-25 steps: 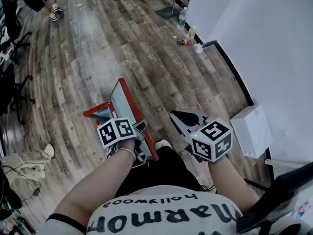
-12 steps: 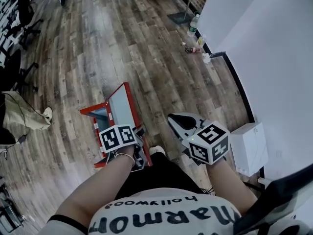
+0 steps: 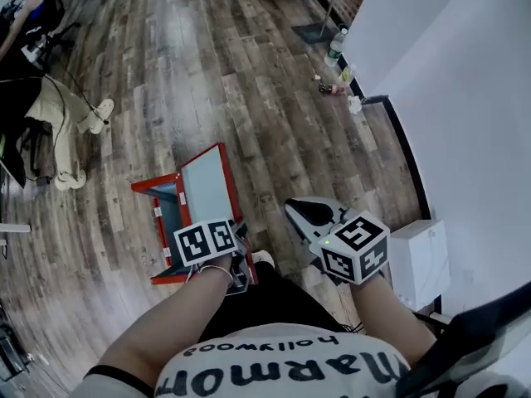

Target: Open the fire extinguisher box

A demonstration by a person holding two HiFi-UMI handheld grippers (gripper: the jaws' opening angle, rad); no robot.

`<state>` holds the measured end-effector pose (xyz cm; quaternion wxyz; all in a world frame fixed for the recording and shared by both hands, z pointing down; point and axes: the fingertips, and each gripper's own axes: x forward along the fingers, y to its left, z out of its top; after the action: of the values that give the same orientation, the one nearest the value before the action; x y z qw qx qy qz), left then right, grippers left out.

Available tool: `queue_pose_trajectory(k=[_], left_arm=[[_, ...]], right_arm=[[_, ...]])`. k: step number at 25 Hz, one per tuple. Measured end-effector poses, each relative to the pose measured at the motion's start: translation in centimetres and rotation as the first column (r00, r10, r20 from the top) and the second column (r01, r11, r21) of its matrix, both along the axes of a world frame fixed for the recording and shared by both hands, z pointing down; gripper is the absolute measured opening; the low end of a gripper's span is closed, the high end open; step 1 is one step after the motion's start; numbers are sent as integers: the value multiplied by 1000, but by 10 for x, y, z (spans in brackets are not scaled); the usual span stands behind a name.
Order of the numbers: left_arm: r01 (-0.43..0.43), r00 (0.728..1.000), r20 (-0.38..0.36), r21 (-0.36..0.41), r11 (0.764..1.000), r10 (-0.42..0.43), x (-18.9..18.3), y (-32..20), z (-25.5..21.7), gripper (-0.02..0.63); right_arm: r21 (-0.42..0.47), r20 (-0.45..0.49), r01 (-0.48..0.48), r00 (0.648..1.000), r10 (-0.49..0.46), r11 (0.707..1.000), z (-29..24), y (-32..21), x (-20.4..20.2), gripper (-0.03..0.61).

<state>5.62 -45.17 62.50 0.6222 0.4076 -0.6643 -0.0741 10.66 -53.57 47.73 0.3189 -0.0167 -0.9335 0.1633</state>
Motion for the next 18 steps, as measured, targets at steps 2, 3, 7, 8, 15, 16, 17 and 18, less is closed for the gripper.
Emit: queue_pose_trajectory(k=[2,3,7,8,15,16,17,18], left_arm=[[3,1000,13,-7,1000,-3,2,-3,3,152],[4,1000,16,-8,1000,-4,2,-4,4,152],[14,1000,22,4,1000,-14,2,-2,5,152],[21,999,23,9,1000,-21,1,0,4,152],[133,991,-55,160,978,-126,-5,1,-18,152],[137,990,-57,222,965,-127,-7,-5,-25,152],[134,991,-51,294,946,-124,-9,-13,-34,152],[131,991,-43,357,925,-123,-12,-19,-41,152]], right_arm=[[-1,-8,5,1000,-5,1000,4,-5,4,9],[-2,-11,6,1000,-6,1000,6,-7,5,9],[-3,-18,10,1000,-10,1000,9,-10,6,9],[-6,-15,12,1000,-12,1000,9,-10,5,9],[-35,19,17,1000,-17,999,-1,-11,-2,9],[-38,23,17,1000,-16,999,-2,-13,-3,9],[-40,25,17,1000,-16,999,-3,-15,-3,9],[-41,28,18,999,-17,999,-4,-16,-4,9]])
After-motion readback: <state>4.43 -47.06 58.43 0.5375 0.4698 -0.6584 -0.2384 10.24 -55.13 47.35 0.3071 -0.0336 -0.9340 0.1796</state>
